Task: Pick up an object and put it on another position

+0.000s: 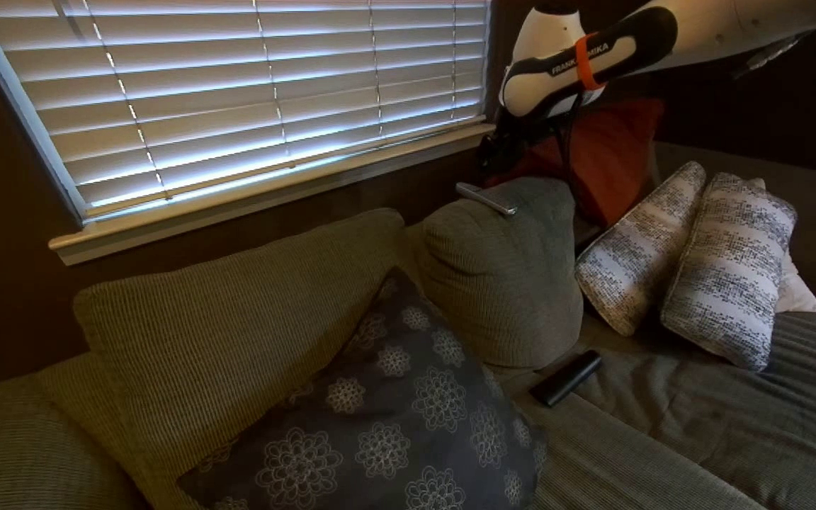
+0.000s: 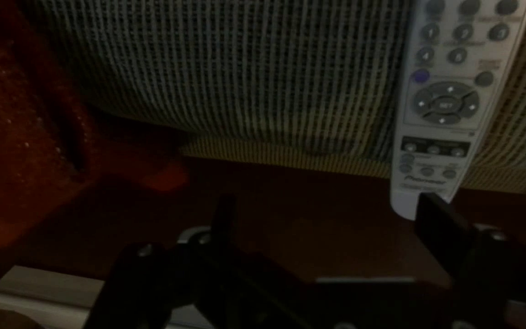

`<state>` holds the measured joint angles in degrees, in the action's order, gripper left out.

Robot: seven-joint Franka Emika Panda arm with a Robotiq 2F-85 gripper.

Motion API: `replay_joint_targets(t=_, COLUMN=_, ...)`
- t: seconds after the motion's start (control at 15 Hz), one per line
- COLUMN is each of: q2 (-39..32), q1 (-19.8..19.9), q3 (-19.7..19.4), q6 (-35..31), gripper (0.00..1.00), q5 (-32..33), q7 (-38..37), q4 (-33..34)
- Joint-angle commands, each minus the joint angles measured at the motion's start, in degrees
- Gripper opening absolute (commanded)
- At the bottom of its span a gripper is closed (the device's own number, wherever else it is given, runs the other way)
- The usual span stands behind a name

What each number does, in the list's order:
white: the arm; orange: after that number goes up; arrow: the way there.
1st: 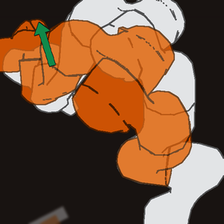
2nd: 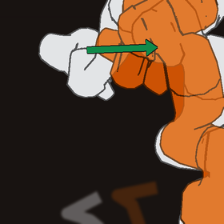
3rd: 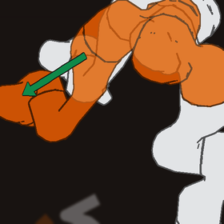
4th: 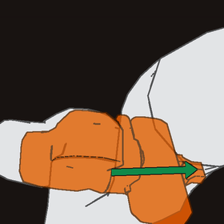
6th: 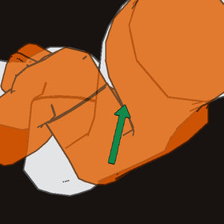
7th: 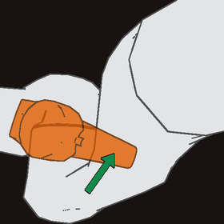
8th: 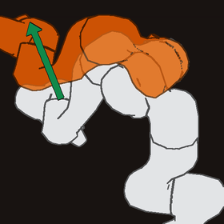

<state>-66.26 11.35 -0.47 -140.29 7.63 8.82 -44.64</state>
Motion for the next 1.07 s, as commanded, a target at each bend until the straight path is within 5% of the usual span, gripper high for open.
replay_joint_targets(t=0.0, q2=9.06, q1=3.19, q3=5.62, q6=1.47, gripper=1.00, q5=-2.32, q7=7.56, q4=-13.62)
replay_joint_targets(t=0.2, q2=12.87, q1=5.80, q3=9.57, q6=0.36, gripper=1.00, q5=-2.98, q7=10.96, q4=-20.54)
replay_joint_targets(t=1.0, q2=27.71, q1=7.03, q3=8.72, q6=-21.31, gripper=1.00, q5=-11.43, q7=9.61, q4=-48.52)
